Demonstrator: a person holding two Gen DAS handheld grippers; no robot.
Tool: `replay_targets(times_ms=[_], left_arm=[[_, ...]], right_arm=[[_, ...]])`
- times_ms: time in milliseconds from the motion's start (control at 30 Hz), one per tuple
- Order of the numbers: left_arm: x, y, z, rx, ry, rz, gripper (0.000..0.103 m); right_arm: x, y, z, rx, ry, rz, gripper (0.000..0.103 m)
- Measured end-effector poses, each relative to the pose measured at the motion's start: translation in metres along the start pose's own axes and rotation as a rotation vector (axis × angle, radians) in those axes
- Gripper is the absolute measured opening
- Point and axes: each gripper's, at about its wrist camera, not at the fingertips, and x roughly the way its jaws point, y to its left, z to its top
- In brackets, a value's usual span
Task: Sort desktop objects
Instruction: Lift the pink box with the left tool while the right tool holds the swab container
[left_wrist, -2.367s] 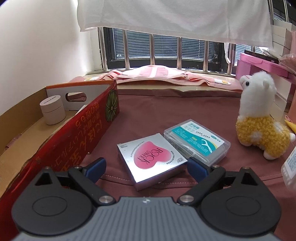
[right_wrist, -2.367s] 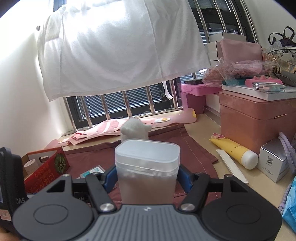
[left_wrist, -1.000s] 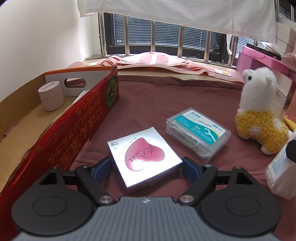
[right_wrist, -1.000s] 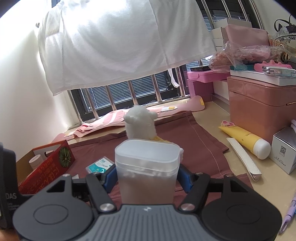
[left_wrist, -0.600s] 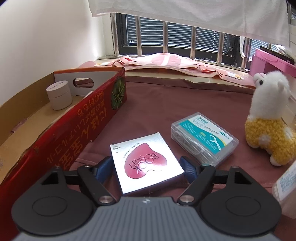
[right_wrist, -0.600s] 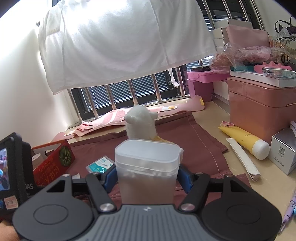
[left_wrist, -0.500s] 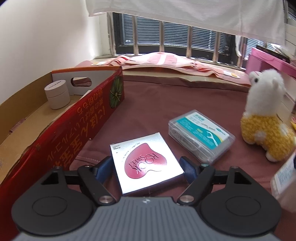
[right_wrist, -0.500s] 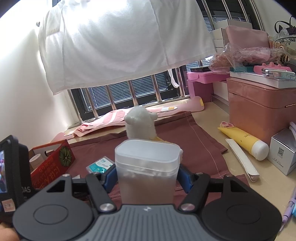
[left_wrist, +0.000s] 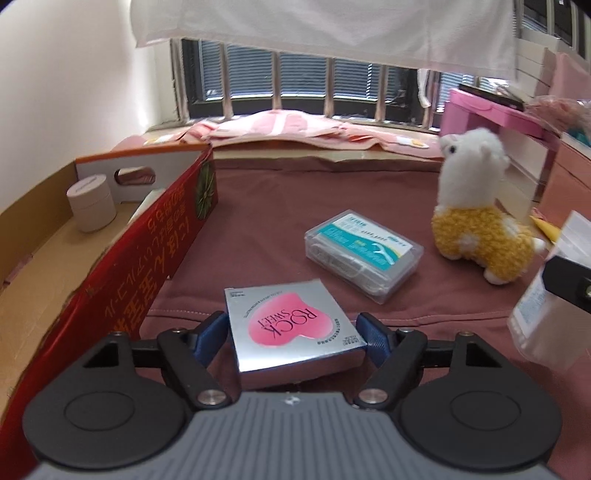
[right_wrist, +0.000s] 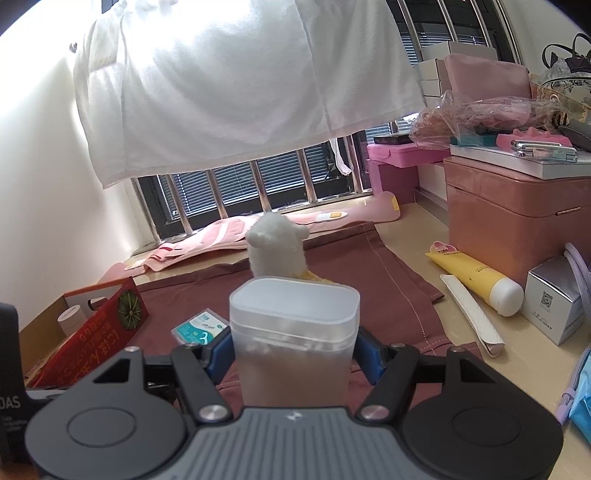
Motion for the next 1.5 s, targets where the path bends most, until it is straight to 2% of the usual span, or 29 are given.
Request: replay_targets(times_ms=[433, 667, 767, 900, 967, 1033, 1100, 1267, 1500], left_arm=[[-0.006, 0.007, -0.015, 0.052, 0.080, -0.044, 0.077], [-0.001, -0.002, -0.008, 0.003, 0.097, 0.035, 0.078], [0.003, -0.003, -0.001, -0.049, 0.147, 0.056, 0.083], [0.007, -0.002, 0.007, -0.063, 0.213, 0.066, 0.083], [0.008, 0.001, 0.011, -0.059, 0.246, 0.067, 0.082], [0.008, 0.003, 0.014, -0.047, 0.256, 0.067, 0.073], [0.009, 0.004, 0.018, -0.037, 0.273, 0.074, 0.070], [0.008, 0.004, 0.020, -0.015, 0.305, 0.075, 0.068], [0.001, 0.004, 0.015, 0.026, 0.294, 0.043, 0.068]], right_arm=[[-0.013, 0.008, 0.001, -0.009, -0.006, -0.001, 0.067], [-0.013, 0.011, 0.003, -0.006, -0.004, 0.005, 0.067], [-0.013, 0.011, 0.003, -0.009, -0.003, 0.005, 0.067], [-0.014, 0.011, 0.006, -0.020, 0.001, -0.001, 0.067], [-0.014, 0.010, 0.008, -0.027, 0.009, -0.004, 0.067], [-0.013, 0.010, 0.010, -0.028, 0.016, -0.002, 0.067], [-0.012, 0.011, 0.010, -0.025, 0.020, 0.003, 0.067], [-0.013, 0.015, 0.008, -0.024, 0.029, 0.015, 0.067], [-0.013, 0.014, 0.009, -0.020, 0.044, 0.010, 0.067]])
